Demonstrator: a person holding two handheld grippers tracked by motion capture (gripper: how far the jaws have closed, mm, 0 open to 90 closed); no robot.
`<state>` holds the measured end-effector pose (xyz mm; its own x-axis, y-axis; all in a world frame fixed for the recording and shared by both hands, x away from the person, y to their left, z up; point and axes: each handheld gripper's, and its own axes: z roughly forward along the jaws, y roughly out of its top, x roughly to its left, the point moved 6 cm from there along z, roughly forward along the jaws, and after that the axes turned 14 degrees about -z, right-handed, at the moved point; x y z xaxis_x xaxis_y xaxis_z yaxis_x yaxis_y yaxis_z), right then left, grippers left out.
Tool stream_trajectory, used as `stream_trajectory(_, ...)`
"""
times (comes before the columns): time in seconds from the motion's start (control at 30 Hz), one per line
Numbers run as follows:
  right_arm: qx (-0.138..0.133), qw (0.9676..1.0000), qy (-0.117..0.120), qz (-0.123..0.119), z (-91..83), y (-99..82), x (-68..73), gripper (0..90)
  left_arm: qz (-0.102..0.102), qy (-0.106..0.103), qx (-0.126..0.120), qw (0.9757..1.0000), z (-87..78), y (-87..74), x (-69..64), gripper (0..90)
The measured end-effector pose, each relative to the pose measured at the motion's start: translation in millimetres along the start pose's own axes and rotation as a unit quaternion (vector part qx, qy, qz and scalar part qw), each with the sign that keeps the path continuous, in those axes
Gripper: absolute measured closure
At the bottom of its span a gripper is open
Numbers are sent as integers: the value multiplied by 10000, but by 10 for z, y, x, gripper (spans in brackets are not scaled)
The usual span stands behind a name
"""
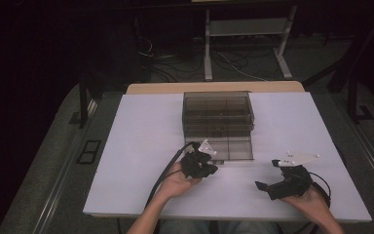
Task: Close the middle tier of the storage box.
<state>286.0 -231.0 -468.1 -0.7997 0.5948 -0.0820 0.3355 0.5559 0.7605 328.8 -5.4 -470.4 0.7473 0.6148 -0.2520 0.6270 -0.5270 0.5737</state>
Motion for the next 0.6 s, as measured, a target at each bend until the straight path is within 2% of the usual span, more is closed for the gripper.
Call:
stream_trajectory(0.27,8,10000,-5,-7,0,-4,-3,0,-126,293,112,9994,60,-21,76,888)
stream_trajectory(0.5,2,10000,11,-10,2,-3,0,0,-363,536,115,9978,87,-28,147,889)
stream_trajectory(0.53,0,10000,11,-9,1,-2,1,0,-323,565,117,9978,93,-25,166,889)
stream_trajectory(0.6,0,10000,11,-8,1,-2,0,0,-465,646,56,9968,98,-20,180,889)
